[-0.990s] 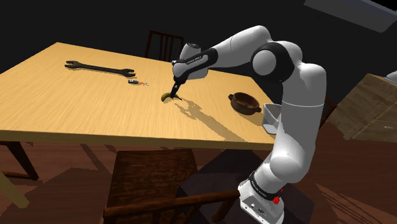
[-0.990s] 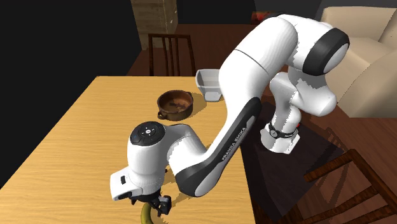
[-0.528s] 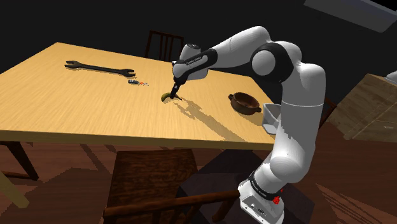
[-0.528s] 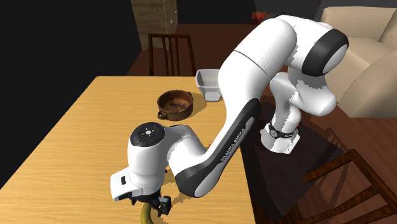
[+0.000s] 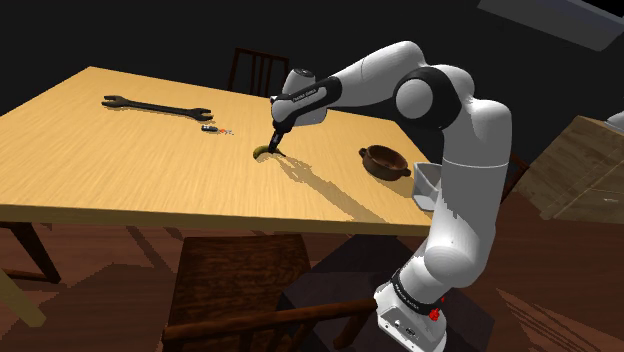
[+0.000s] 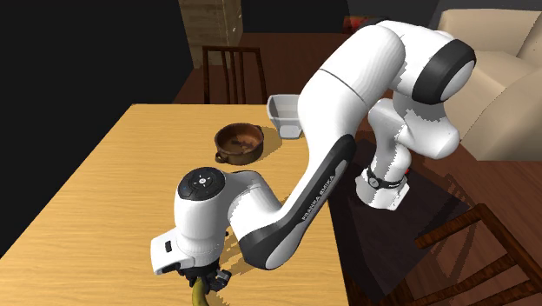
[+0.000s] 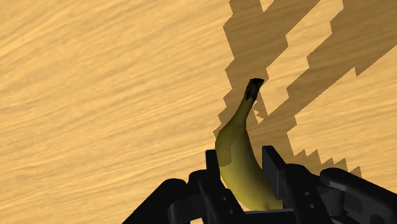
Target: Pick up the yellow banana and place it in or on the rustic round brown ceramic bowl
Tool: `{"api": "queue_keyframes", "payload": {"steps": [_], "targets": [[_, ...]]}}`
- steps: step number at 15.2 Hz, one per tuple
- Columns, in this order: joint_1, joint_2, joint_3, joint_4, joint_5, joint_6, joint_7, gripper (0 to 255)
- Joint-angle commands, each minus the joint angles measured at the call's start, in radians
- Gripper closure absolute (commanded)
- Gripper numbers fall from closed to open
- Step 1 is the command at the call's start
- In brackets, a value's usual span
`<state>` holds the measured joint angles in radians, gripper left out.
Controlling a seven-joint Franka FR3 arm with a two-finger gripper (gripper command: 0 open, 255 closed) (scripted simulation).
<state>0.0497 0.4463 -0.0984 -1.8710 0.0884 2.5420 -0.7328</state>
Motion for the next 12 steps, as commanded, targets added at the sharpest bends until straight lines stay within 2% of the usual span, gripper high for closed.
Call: {"api": "queue_keyframes", "payload": {"steps": [1,12], "targets": [[0.0,0.0,0.0,0.0,0.0,0.0,0.0,255],[0.006,-0.076,-0.009,0.032,-0.015,-0.107,0.011,255]]}}
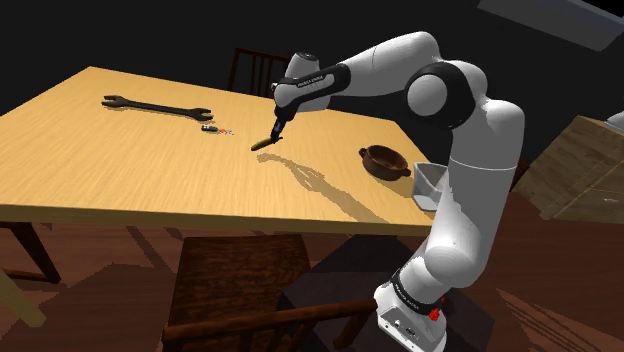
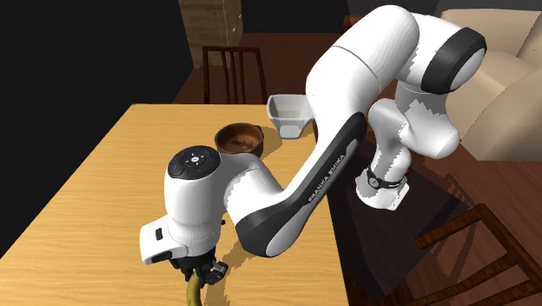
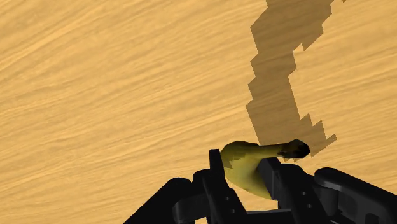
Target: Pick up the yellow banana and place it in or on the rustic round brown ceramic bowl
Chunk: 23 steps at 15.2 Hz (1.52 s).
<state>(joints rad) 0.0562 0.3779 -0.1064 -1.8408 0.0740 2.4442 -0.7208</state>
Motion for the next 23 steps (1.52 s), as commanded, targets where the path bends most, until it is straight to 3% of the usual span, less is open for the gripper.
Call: {"api": "queue_keyframes", "payload": {"steps": [1,19,23], "targets": [[0.0,-0.014,-0.002,0.006,-0.002,-0.021,0.001,255],[0.004,-0.104,-0.009,0.12,-0.022,-0.224,0.015,255],[-0.039,-0.195,-0.032,-0.003,-0.008,-0.193,-0.062,255]]}}
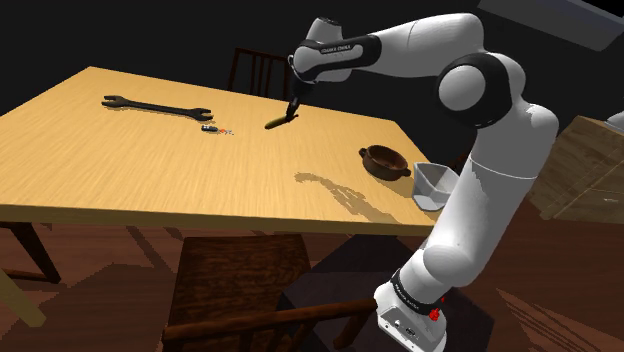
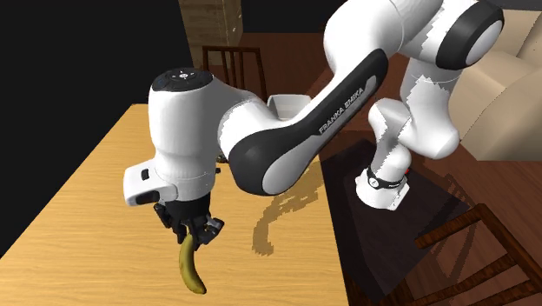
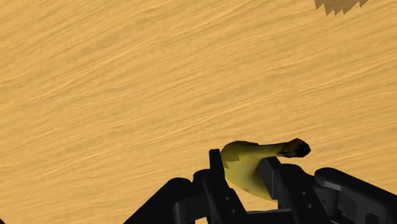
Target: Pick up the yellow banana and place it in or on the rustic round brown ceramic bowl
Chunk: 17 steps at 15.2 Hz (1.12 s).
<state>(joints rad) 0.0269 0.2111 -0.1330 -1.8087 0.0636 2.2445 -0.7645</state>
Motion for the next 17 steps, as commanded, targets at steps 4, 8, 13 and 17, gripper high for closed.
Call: {"api": "queue_keyframes", "payload": {"steps": [4,8,13,17], "targets": [[-0.053,-0.106,-0.035,-0.135,0.015,0.026,-0.101,255],[-0.096,-0.173,-0.07,-0.216,0.026,0.036,-0.189,255],[-0.15,-0.24,-0.123,-0.289,0.037,0.036,-0.304,255],[-0.193,-0.279,-0.17,-0.327,0.045,0.028,-0.4,255]]}}
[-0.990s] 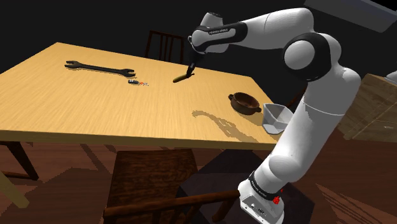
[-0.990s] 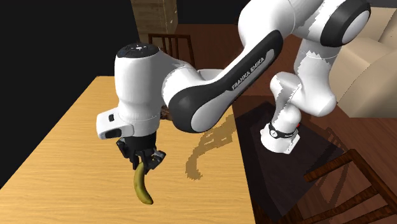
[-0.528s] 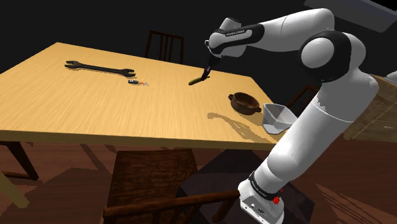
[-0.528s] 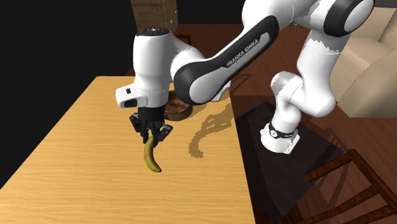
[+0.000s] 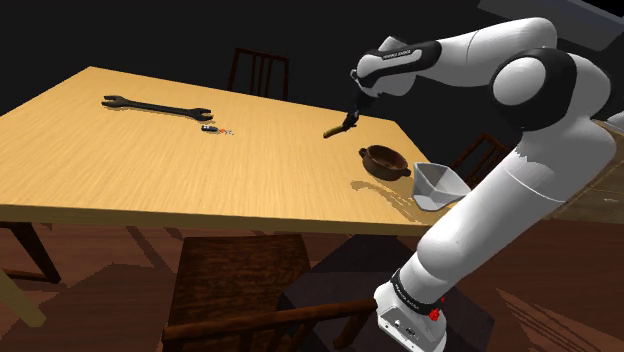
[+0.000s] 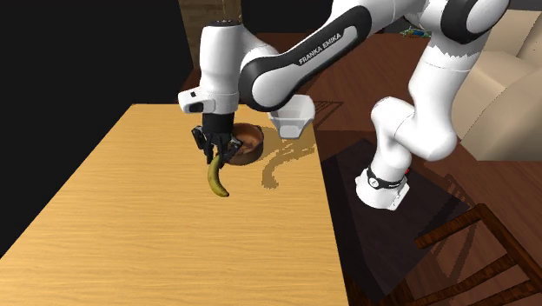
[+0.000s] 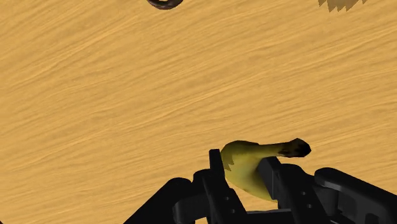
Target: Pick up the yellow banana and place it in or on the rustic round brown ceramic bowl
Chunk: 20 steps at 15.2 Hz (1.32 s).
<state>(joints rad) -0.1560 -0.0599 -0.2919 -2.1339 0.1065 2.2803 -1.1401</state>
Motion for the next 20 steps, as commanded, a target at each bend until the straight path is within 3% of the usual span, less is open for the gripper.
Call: {"api": "queue_keyframes", "payload": {"steps": [1,9,17,20], "targets": [[-0.021,-0.015,-0.024,-0.008,0.003,-0.011,-0.048,255],[-0.106,-0.041,-0.134,-0.018,0.024,-0.046,-0.252,255],[-0.195,0.007,-0.256,0.051,0.077,-0.107,-0.484,255],[-0.194,0.023,-0.257,0.026,0.092,-0.07,-0.5,255]]}}
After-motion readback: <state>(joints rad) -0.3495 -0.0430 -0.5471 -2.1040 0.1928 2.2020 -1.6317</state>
